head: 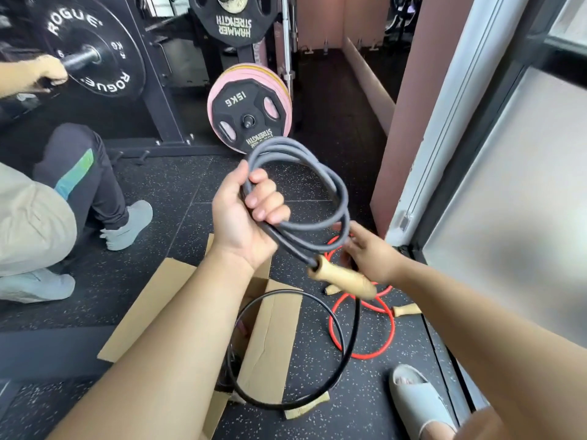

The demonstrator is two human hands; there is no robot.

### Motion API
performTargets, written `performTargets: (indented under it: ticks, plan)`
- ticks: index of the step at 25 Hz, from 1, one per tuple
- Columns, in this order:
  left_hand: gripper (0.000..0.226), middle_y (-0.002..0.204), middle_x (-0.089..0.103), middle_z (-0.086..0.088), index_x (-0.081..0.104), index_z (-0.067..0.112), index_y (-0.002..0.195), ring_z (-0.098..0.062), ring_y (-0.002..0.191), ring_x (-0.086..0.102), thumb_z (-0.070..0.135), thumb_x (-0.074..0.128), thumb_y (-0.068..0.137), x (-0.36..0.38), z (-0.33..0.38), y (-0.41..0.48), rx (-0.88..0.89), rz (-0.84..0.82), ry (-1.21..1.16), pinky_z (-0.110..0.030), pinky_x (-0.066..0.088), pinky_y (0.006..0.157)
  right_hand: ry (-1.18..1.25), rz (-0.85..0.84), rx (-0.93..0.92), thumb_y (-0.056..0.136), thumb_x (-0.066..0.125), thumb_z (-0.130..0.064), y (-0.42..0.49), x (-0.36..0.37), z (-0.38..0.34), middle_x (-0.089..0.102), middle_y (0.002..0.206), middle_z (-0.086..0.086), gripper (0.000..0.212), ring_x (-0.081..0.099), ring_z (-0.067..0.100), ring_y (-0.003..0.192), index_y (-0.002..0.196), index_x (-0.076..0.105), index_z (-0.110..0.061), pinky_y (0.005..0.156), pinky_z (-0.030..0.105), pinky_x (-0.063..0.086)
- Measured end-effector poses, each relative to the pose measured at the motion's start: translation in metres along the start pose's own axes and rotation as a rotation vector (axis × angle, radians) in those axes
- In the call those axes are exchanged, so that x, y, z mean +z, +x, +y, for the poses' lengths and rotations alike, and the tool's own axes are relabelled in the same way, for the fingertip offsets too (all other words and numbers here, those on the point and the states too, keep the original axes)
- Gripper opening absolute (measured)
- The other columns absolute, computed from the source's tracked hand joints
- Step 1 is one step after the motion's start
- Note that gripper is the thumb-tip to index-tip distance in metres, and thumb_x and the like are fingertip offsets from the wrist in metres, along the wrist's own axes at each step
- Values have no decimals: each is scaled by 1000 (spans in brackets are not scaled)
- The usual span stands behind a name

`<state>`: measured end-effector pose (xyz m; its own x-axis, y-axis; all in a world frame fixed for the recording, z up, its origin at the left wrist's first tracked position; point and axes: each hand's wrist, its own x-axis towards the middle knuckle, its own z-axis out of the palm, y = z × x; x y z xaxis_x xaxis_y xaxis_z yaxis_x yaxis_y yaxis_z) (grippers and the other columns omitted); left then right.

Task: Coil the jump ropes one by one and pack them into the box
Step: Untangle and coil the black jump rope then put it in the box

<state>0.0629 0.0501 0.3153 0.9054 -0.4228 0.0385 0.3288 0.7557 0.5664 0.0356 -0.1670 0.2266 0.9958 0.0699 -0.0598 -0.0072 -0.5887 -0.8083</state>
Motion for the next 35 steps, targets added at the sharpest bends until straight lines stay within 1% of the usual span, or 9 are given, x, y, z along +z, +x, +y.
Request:
performTargets:
  ticks: [2,6,10,13,17,20,24,29,35]
  plan:
    - [29,48,29,9,44,22,74,-6,38,25,36,44,100,1,1,5,116,136,82,-21,25,40,-107,-108,6,105,41,-19,-1,10,-5,57,79,-3,20,51,17,73,123,50,-21,72,39,48]
    - [31,52,40,3,46,18,74,-12,40,31,29,47,103,-1,-27,9,221,310,472,-24,28,43,-500,-219,6,101,41,-11,-6,22,-27,54,100,8,60,52,25,83,155,17,-4,64,31,36]
    - [38,51,49,-1,49,5,78,-19,41,42,32,44,105,-5,-45,8,323,296,934,-30,38,48,-654,-240,-86,86,46,2,-10,30,-39,56,78,5,38,57,29,73,124,49,-3,58,36,42]
    - [38,50,49,0,49,2,87,-21,42,44,35,43,104,-7,-50,3,359,323,990,-30,40,47,-461,-241,-34,84,50,-5,-14,35,-46,67,83,9,24,64,30,75,107,54,-8,61,34,52]
    - [36,51,48,1,46,5,85,-20,40,44,34,42,105,-12,-37,1,425,373,1018,-28,39,45,222,-338,289,86,58,4,-14,31,-48,59,79,17,28,56,24,57,110,54,-10,52,32,53]
    - [31,54,54,3,49,13,87,-20,43,50,39,46,102,-21,-40,-3,431,314,1237,-33,44,51,354,-408,307,85,63,7,-18,23,-53,51,70,13,15,43,16,52,97,61,-2,50,26,40]
    - [25,60,64,2,50,16,91,-15,49,60,40,49,100,-24,-59,-12,376,190,1477,-37,52,59,361,-624,316,88,63,8,-27,22,-60,71,76,12,11,59,13,55,97,62,2,54,21,54]
    - [22,68,70,10,50,24,91,-4,70,64,45,52,98,-29,-69,-14,236,206,1680,-29,44,69,275,-796,293,95,56,1,-35,29,-65,60,71,9,14,69,20,60,81,58,-3,66,35,62]
    - [52,74,70,4,64,21,84,-18,74,64,65,38,96,-38,-61,-17,-189,48,1700,-35,53,78,50,-728,120,91,68,-12,-34,16,-77,43,51,-4,16,41,8,40,79,66,-2,45,24,44]
